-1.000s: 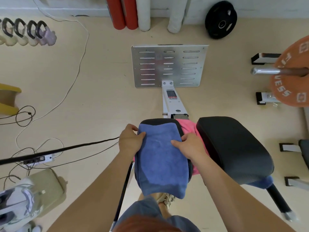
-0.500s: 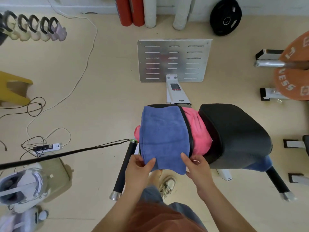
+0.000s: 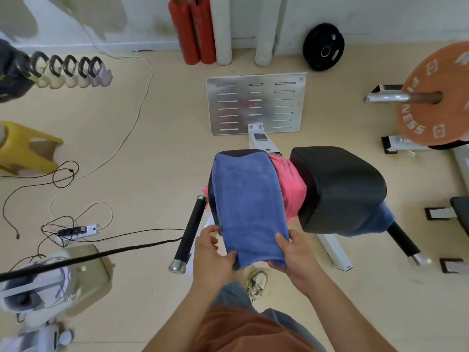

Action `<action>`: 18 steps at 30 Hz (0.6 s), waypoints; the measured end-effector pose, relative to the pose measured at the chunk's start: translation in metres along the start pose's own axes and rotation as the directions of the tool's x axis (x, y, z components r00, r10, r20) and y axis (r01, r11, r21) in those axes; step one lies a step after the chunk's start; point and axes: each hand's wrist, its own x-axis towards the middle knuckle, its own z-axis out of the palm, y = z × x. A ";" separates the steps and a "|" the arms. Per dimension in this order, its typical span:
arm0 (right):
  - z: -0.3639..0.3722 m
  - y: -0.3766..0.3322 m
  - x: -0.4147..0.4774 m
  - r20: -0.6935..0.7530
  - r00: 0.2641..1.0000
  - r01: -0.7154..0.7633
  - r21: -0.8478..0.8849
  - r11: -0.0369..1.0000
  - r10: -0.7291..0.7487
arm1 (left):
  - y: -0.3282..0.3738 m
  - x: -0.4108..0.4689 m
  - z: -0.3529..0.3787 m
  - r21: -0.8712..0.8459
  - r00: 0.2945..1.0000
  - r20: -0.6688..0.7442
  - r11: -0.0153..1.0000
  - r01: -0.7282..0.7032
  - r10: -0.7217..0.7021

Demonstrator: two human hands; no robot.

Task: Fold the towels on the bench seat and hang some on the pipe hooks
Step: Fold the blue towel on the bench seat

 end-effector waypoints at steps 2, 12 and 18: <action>0.002 0.001 -0.008 -0.001 1.000 0.013 0.052 0.999 -0.013 | 0.003 -0.019 -0.003 0.160 0.911 0.072 0.897 -0.411 0.405; -0.006 -0.025 -0.035 0.145 0.987 -0.068 -0.019 0.997 0.070 | 0.043 -0.002 -0.006 0.477 0.761 0.422 0.594 -0.648 0.492; -0.021 -0.039 0.000 0.182 0.965 -0.157 -0.177 0.972 0.189 | 0.082 0.029 -0.030 0.312 0.697 0.684 0.779 -0.544 0.213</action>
